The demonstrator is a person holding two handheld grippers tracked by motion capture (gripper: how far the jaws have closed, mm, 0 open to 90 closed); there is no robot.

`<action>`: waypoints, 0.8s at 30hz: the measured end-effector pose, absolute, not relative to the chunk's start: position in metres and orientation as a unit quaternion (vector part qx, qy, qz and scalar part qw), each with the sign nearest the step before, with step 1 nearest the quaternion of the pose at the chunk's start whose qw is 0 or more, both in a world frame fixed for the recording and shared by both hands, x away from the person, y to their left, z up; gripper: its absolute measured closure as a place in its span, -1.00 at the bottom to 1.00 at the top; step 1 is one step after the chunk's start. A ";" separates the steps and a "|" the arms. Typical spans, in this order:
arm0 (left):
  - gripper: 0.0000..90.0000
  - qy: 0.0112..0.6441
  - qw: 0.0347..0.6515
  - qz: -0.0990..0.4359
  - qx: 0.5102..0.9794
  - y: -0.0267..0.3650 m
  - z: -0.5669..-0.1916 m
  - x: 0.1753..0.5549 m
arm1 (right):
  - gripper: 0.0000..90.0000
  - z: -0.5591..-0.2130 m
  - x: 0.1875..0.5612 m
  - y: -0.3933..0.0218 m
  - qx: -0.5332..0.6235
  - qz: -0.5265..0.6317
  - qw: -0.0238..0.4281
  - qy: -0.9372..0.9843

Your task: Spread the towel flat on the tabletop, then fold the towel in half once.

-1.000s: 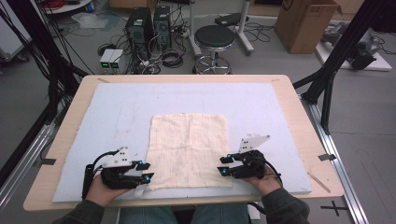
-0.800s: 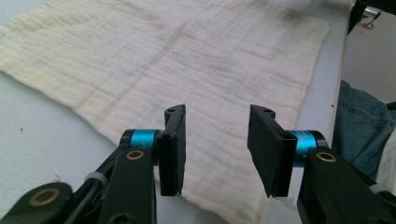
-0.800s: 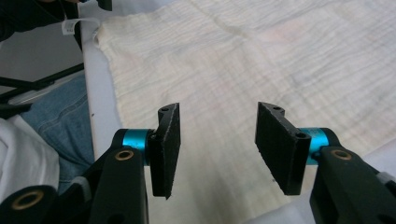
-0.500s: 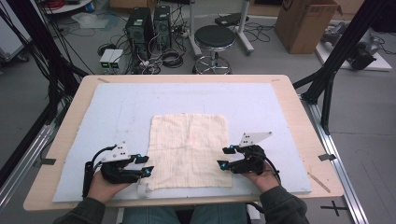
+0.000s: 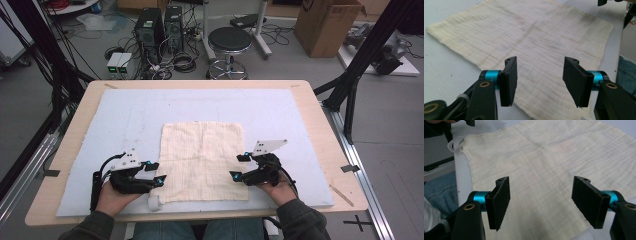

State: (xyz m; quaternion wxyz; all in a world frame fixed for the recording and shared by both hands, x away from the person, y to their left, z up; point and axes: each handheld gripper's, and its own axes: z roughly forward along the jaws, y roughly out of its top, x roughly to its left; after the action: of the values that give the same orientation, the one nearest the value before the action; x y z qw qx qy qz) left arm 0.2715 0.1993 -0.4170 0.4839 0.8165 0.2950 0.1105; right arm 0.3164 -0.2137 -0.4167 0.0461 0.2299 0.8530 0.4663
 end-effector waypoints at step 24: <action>-0.08 0.290 0.477 0.114 0.822 0.198 -0.416 0.275 | -0.33 -0.417 0.319 -0.213 0.234 0.457 0.053 0.857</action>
State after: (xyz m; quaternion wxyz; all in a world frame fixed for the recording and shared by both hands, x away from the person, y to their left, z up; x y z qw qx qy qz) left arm 0.2746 0.1979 -0.4162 0.4766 0.8221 0.2897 0.1141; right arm 0.3190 -0.2134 -0.4171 0.0530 0.2337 0.8567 0.4568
